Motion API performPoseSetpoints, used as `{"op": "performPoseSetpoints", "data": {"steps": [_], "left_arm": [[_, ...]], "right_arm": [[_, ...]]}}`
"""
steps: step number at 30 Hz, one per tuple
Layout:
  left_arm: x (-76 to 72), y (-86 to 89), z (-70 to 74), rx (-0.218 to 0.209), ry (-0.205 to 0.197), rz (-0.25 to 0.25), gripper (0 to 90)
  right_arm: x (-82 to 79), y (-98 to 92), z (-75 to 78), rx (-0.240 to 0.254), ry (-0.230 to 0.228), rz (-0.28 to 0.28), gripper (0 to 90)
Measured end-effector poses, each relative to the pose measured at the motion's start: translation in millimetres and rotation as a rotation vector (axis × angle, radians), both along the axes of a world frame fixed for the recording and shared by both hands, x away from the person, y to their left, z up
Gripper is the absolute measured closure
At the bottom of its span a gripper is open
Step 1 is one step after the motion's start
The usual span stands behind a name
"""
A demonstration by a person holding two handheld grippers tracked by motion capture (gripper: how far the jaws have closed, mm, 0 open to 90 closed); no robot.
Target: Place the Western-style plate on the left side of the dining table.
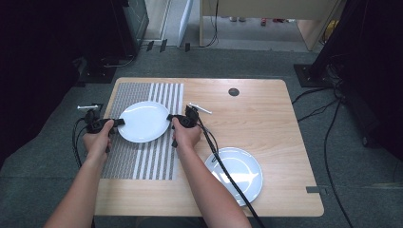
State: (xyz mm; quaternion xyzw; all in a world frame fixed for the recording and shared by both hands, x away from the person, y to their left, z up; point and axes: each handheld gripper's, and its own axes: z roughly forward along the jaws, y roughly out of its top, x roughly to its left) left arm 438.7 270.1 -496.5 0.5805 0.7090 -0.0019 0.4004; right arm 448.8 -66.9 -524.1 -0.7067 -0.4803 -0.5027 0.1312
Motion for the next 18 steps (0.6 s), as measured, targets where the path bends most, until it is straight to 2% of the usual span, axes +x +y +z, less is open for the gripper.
{"op": "performPoseSetpoints", "data": {"steps": [2,6,11,18], "left_arm": [[2.1,-1.3,0.2,0.015,0.002,0.000,74.8],[4.7,-0.6,1.0,-0.001,-0.006,0.010,75.5],[7.8,-0.3,-0.5,0.000,-0.006,0.006,75.9],[9.4,-2.6,-2.4,0.024,0.000,0.004,75.1]], "right_arm": [[1.3,1.6,-1.6,-0.008,-0.006,-0.004,88.2],[3.6,2.1,-3.7,-0.006,-0.009,-0.011,88.3],[5.4,1.0,-5.8,0.002,-0.002,-0.013,88.2],[7.5,1.8,-8.7,-0.011,-0.003,-0.012,88.0]]}}
